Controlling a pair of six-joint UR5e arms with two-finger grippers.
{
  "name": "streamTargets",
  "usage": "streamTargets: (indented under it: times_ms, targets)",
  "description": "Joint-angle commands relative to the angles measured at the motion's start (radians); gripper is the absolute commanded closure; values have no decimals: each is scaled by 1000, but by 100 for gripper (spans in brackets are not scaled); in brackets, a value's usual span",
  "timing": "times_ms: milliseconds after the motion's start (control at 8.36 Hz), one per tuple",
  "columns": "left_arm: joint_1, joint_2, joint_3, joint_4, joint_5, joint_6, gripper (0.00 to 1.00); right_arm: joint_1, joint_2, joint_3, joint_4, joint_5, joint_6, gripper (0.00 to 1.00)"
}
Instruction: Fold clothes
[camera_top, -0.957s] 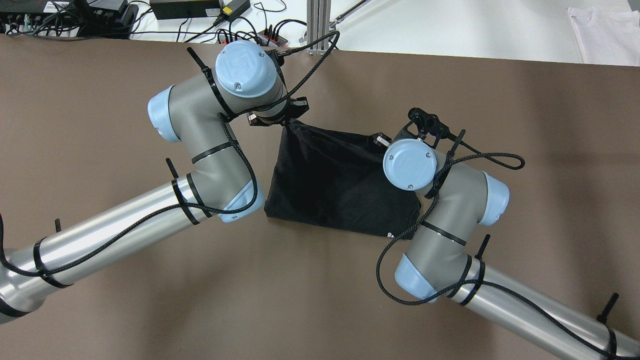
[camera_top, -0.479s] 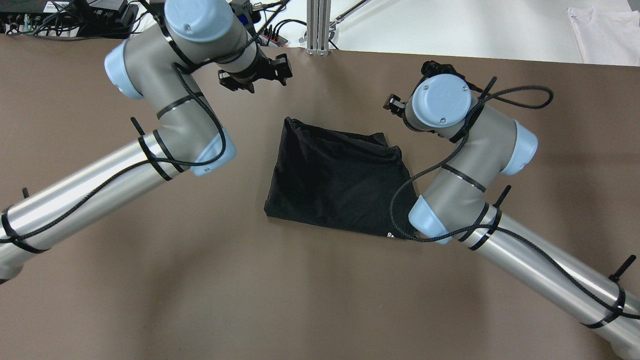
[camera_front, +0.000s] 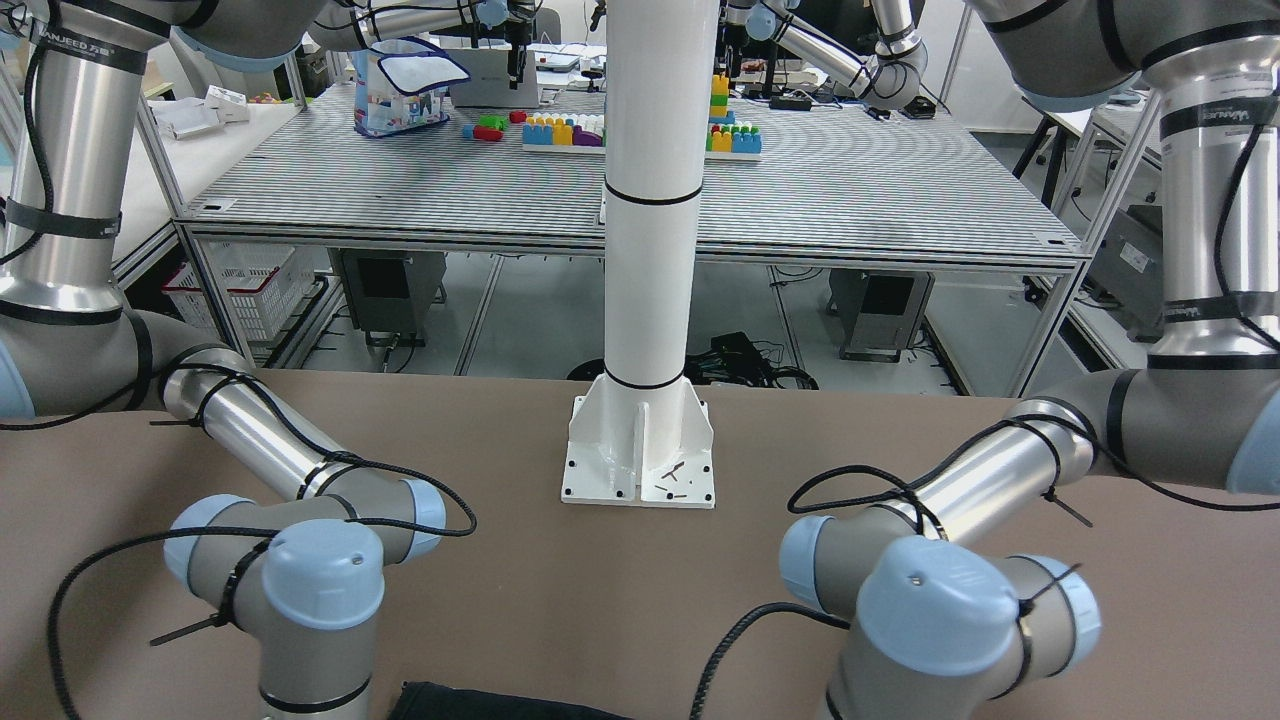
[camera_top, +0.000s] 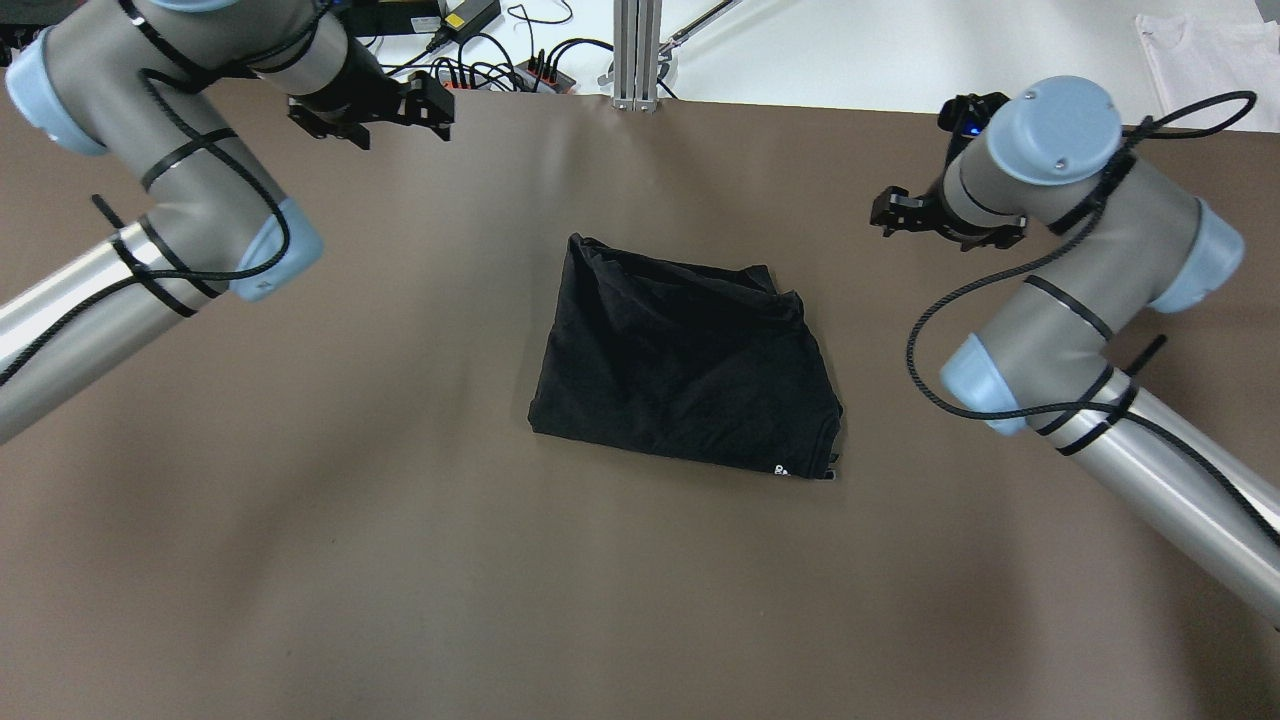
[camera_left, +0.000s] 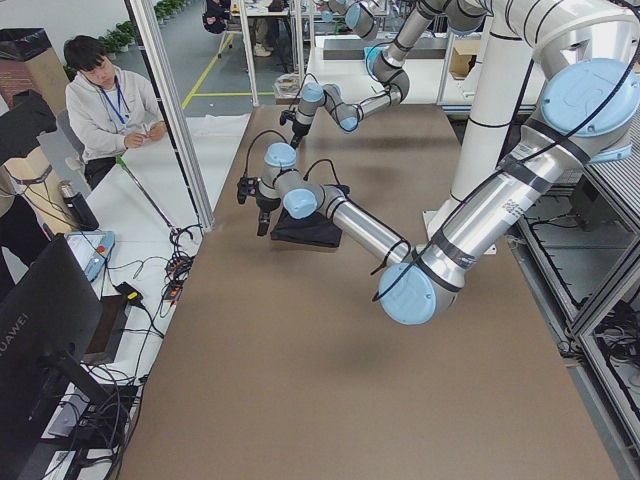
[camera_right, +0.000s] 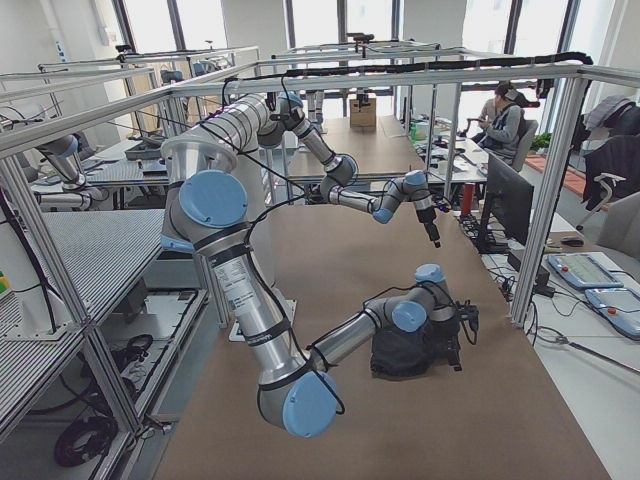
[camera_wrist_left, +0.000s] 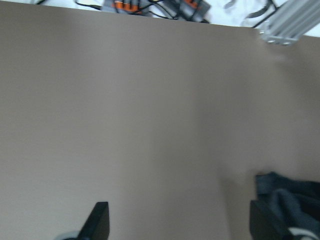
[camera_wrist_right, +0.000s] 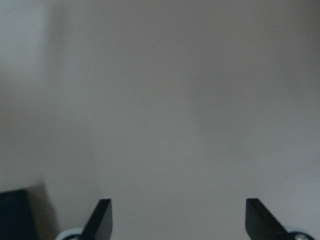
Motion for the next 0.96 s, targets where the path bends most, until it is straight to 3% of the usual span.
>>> streamTargets:
  times_ms: [0, 359, 598, 718, 838]
  targets:
    - [-144, 236, -72, 1, 1, 352, 0, 148, -198, 54, 1, 9, -467, 6]
    - [-397, 410, -80, 7, 24, 808, 0, 423, -323, 43, -2, -103, -1096, 6]
    - [-508, 458, -82, 38, 125, 1012, 0, 555, -396, 54, 15, -172, -1271, 6]
    - [-540, 528, -86, 16, 160, 1126, 0, 604, -488, 77, 101, -210, -1323, 6]
    - [-548, 601, -85, -86, 230, 1181, 0, 615, -559, 85, 228, -237, -1331, 6]
